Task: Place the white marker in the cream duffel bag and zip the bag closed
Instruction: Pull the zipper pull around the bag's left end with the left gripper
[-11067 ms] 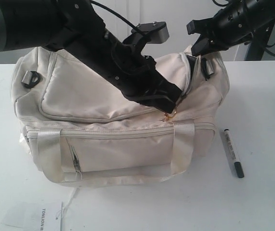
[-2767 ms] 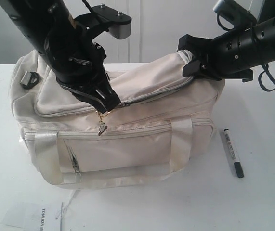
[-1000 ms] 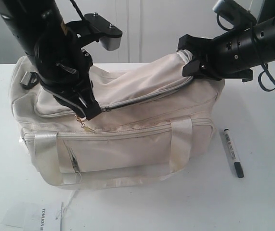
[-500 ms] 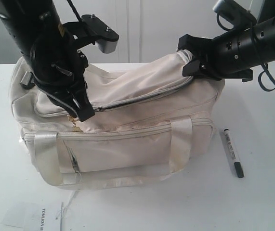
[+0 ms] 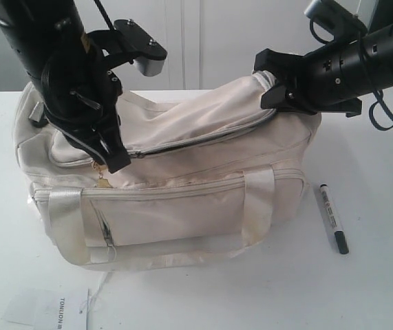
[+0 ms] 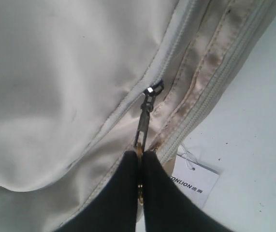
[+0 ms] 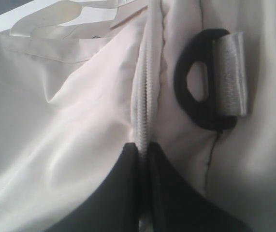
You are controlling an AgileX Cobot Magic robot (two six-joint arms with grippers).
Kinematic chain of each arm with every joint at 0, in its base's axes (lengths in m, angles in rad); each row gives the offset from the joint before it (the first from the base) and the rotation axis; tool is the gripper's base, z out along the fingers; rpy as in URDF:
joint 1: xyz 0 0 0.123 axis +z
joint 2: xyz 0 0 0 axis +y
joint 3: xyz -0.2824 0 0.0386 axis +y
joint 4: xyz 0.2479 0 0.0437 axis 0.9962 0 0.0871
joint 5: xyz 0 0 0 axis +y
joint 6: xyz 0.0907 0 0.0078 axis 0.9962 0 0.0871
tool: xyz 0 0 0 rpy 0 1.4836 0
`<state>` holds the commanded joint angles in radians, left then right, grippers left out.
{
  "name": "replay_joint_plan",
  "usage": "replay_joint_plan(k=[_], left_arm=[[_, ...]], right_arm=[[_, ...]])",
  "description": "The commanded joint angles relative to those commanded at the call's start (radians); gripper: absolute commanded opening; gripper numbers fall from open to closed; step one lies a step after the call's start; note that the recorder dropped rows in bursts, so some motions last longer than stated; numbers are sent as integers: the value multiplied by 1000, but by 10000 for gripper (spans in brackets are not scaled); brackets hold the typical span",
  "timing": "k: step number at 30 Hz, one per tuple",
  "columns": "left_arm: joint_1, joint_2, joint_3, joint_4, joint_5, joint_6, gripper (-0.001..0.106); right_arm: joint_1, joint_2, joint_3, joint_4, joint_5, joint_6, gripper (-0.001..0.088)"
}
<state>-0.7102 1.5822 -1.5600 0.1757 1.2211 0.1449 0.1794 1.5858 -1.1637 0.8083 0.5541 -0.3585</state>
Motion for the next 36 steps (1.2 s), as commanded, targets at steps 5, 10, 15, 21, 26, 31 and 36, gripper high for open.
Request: replay_joint_plan(k=[5, 10, 15, 21, 26, 31, 36], left_arm=[[0, 0, 0, 14, 0, 0, 0], [0, 0, 0, 38, 0, -5, 0], [0, 0, 0, 49, 0, -11, 0], [0, 0, 0, 49, 0, -11, 0], [0, 0, 2, 53, 0, -11, 0], [0, 0, 2, 65, 0, -11, 0], [0, 0, 2, 69, 0, -11, 0]], right_arm=[[0, 0, 0, 0, 0, 0, 0], [0, 0, 0, 0, 0, 0, 0], [0, 0, 0, 0, 0, 0, 0], [0, 0, 0, 0, 0, 0, 0], [0, 0, 0, 0, 0, 0, 0], [0, 0, 0, 0, 0, 0, 0], [0, 0, 0, 0, 0, -4, 0]])
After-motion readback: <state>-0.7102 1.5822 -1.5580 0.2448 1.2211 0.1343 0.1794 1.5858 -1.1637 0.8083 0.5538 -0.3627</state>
